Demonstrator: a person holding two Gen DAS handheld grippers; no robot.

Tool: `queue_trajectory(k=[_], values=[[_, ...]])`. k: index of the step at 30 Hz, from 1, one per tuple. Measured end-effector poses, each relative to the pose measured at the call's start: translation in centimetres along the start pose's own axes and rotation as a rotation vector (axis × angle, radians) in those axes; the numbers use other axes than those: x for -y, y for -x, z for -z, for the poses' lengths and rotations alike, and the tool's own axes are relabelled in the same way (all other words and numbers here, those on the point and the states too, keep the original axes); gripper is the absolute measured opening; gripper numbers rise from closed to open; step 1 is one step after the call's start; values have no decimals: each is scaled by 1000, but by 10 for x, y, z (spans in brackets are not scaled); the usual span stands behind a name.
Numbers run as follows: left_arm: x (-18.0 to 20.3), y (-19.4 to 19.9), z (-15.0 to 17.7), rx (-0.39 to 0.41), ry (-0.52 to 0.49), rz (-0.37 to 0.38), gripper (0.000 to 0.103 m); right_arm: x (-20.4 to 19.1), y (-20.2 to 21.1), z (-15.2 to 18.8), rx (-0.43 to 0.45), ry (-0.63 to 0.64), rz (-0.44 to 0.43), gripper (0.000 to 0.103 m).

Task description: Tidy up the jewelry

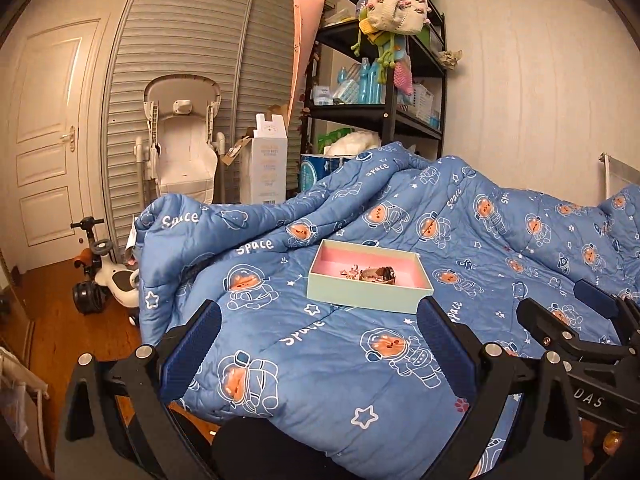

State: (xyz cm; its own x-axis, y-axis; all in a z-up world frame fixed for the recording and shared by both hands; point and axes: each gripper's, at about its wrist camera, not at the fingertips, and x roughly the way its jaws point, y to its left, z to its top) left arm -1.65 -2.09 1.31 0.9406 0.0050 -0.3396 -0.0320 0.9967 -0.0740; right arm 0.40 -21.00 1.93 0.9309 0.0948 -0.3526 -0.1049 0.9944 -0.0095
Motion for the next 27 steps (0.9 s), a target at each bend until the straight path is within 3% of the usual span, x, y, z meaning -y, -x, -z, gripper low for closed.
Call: queue_trajectory(k=[27], values=[[-6,-4,0,-38,-3,-21,96,6,0,-2,10,-22,22,97]])
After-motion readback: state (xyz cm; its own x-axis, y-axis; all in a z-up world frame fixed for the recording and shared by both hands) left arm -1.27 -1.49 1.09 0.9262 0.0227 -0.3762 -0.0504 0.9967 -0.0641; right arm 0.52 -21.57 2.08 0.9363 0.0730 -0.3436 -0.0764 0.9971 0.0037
